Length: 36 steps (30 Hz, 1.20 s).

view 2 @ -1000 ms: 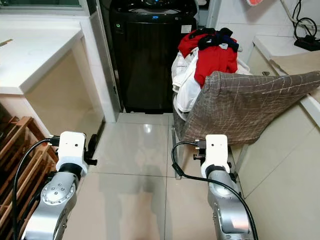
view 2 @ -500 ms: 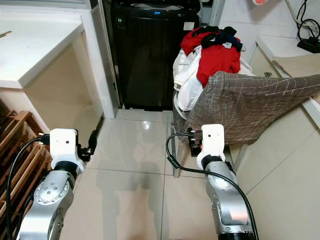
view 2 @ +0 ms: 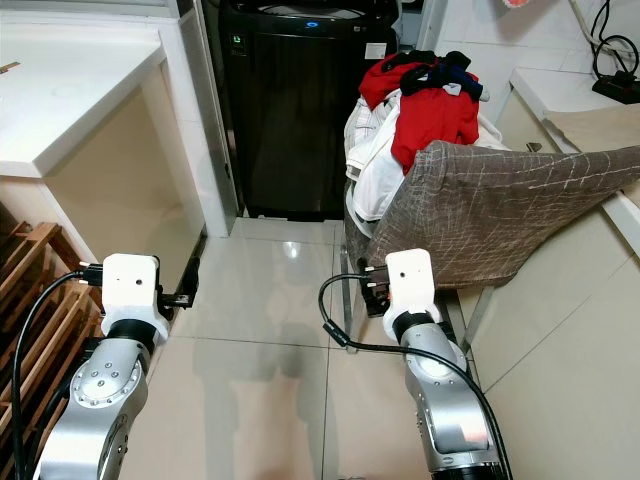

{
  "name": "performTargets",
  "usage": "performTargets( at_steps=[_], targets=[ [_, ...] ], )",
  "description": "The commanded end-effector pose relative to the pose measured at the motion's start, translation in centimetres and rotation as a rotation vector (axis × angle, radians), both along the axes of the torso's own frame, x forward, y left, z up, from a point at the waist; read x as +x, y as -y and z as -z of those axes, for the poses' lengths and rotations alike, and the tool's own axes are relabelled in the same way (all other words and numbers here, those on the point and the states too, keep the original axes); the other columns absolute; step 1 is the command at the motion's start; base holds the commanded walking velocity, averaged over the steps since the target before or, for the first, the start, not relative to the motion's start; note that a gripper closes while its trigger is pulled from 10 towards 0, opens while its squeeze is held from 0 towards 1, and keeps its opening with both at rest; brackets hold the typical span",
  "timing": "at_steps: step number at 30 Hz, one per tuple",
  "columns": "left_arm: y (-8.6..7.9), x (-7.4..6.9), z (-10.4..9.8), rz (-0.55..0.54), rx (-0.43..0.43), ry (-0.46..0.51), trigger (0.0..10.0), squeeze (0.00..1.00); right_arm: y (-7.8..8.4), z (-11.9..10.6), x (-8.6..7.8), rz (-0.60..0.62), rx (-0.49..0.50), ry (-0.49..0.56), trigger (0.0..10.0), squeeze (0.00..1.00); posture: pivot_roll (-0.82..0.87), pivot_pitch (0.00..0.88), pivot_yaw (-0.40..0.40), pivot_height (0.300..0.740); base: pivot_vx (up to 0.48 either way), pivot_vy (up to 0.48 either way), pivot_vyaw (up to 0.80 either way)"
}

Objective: Clothes washing

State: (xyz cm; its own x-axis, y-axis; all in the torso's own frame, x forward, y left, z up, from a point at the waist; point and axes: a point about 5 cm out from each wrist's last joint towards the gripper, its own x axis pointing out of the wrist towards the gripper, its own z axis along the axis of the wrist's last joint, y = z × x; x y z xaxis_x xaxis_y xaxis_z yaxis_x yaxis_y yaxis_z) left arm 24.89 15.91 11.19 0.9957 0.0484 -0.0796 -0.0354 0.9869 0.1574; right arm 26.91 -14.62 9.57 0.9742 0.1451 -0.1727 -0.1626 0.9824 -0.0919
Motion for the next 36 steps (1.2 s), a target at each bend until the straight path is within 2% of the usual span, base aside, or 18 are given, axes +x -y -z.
performTargets(
  at_steps=[1, 11, 13, 21, 28, 36],
  targets=[
    [0.1, 0.2, -0.5, 0.004, 0.011, 0.013, 10.0, 0.00, 0.2, 0.1, -0.1, 0.004, 0.014, -0.002, 10.0, 0.00, -0.01, 0.014, 0.009, 0.740, 0.000, 0.000, 0.00],
    [-0.1, 0.0, -0.5, 0.001, 0.032, 0.016, 10.0, 0.00, 0.1, 0.2, 0.0, -0.001, 0.027, -0.007, 10.0, 0.00, 0.00, 0.006, 0.003, 0.740, 0.000, 0.432, -0.72],
    [-0.1, 0.0, -0.6, 0.000, 0.032, 0.030, 10.0, 0.00, -0.1, 0.0, 0.1, -0.008, 0.037, -0.001, 10.0, 0.00, 0.00, 0.005, 0.002, 0.740, 0.000, 0.000, -0.64],
    [0.0, 0.1, -0.9, 0.000, 0.011, 0.031, 10.0, 0.00, -0.5, -0.4, 0.4, -0.027, 0.023, 0.017, 10.0, 0.00, 0.01, 0.013, -0.006, 0.740, 0.000, 0.000, 0.00],
    [-0.1, 0.3, -1.6, 0.002, 0.010, 0.061, 10.0, 0.00, -0.7, -0.9, 0.9, -0.027, 0.032, 0.034, 10.0, 0.00, 0.01, 0.013, -0.013, 0.740, 0.354, 0.000, 0.52],
    [-0.3, 0.4, -2.0, -0.007, 0.015, 0.066, 10.0, 0.00, -0.6, -1.2, 1.2, -0.019, 0.059, 0.040, 10.0, 0.00, 0.01, 0.017, -0.020, 0.740, 0.408, 0.000, 0.00]
  ],
)
